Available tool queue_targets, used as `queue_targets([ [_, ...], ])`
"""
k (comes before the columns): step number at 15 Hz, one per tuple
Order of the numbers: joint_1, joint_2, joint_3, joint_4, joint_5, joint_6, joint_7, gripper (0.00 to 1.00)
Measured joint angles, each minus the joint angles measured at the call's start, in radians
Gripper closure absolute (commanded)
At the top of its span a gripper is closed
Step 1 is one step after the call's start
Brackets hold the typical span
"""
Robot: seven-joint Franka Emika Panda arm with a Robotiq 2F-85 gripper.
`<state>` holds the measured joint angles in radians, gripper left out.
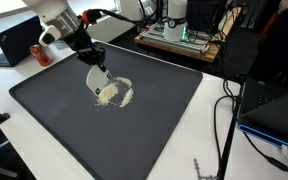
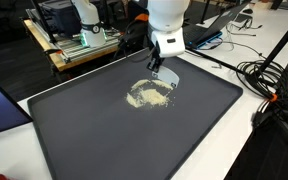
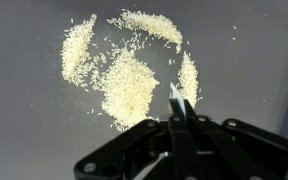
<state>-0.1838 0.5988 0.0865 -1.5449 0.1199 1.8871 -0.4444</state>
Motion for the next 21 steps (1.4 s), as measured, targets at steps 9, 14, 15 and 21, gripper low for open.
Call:
queue_targets([
  [9, -0.103, 0.003, -0.024, -0.084, 0.111, 0.123, -0.064, 0.99],
  [14, -0.190, -0.004, -0.015, -0.220, 0.343, 0.277, -0.144, 0.99],
  [15, -0.207, -0.007, -0.010, -0.255, 0.402, 0.316, -0.169, 0.99],
  [21, -0.281, -0.039, 0.008, -0.459, 0.824, 0.473, -0.386, 0.99],
])
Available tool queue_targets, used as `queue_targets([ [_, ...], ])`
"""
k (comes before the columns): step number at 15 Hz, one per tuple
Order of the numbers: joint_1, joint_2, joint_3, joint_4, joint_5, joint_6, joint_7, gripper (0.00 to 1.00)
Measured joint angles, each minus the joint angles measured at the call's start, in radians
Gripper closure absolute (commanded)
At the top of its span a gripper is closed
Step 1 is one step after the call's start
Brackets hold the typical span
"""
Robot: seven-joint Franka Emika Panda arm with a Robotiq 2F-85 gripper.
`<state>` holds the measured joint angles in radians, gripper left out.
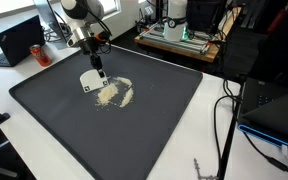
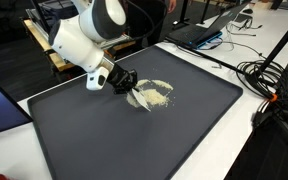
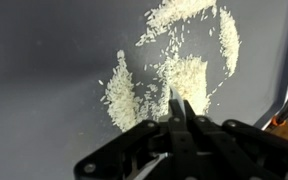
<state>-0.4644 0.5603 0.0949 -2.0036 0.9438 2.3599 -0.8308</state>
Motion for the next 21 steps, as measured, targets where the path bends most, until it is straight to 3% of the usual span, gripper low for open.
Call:
queue_targets([
  [6, 0.018, -0.079, -0.054, -0.155, 0.393, -0.005, -0.231, 0.99],
  [12, 0.113, -0.131, -0.159, -0.259, 0.631, -0.027, -0.260, 0.99],
  [21, 0.216, -0.197, -0.263, -0.373, 0.950, -0.032, -0.306, 0.99],
])
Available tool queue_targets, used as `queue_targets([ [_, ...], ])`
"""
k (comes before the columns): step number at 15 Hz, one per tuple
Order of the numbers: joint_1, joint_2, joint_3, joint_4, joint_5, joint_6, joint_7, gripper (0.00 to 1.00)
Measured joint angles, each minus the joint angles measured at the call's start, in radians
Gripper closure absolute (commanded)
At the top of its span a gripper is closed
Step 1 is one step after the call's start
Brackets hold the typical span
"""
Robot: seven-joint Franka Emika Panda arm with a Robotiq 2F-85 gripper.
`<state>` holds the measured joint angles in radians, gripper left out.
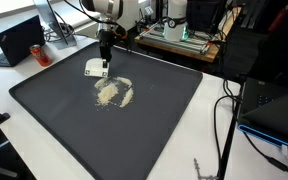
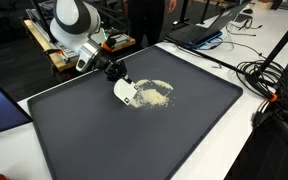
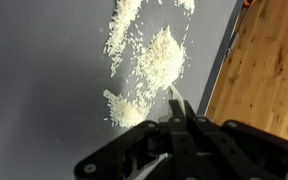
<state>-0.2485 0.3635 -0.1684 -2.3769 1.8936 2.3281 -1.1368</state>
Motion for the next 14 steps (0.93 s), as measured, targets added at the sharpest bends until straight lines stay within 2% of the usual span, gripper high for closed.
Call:
queue_targets([
  [4, 0.025, -0.048, -0.031, -0.052, 0.088, 0.000, -0.048, 0.99],
  [8, 0.045, -0.099, -0.048, -0.093, 0.104, 0.006, -0.063, 0.99],
  [11, 0.076, -0.167, -0.050, -0.129, 0.099, 0.093, -0.076, 0.99],
  [14, 0.119, -0.257, -0.040, -0.156, 0.064, 0.248, -0.075, 0.99],
])
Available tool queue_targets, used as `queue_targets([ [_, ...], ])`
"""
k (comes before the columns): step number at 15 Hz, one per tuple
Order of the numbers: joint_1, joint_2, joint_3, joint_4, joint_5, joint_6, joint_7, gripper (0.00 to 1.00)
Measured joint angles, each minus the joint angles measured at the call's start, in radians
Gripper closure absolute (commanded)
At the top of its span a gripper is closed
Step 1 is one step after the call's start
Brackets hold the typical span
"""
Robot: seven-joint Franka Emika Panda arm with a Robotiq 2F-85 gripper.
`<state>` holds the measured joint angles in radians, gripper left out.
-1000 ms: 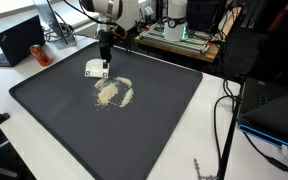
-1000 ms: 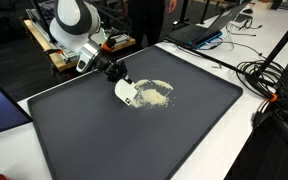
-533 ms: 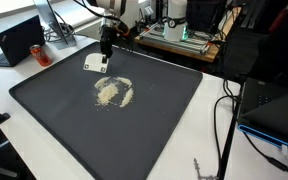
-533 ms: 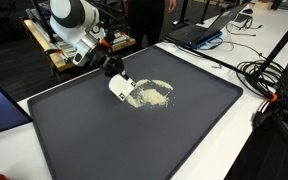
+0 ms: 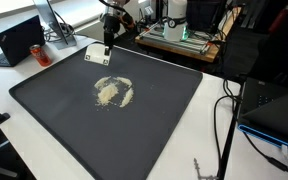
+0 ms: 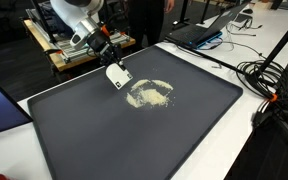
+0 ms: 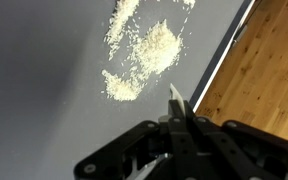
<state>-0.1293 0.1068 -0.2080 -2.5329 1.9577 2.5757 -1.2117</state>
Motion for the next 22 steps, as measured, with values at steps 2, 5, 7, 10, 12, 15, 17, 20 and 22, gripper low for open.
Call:
queue_targets([
  [2, 0.026, -0.058, 0.024, -0.009, -0.070, 0.125, 0.027, 0.99],
  [5, 0.054, -0.113, 0.080, -0.022, -0.305, 0.251, 0.167, 0.99],
  [7, 0.068, -0.121, 0.115, -0.035, -0.470, 0.277, 0.257, 0.99],
  [10, 0.074, -0.119, 0.146, -0.057, -0.716, 0.277, 0.366, 0.99],
  [12, 0.074, -0.113, 0.150, -0.071, -0.878, 0.273, 0.428, 0.99],
  [15, 0.069, -0.109, 0.145, -0.094, -1.117, 0.262, 0.505, 0.99],
  [17, 0.059, -0.106, 0.134, -0.105, -1.279, 0.240, 0.556, 0.99],
  [20, 0.039, -0.090, 0.109, -0.104, -1.521, 0.187, 0.638, 0.99],
  [22, 0.025, -0.086, 0.091, -0.085, -1.688, 0.126, 0.705, 0.99],
])
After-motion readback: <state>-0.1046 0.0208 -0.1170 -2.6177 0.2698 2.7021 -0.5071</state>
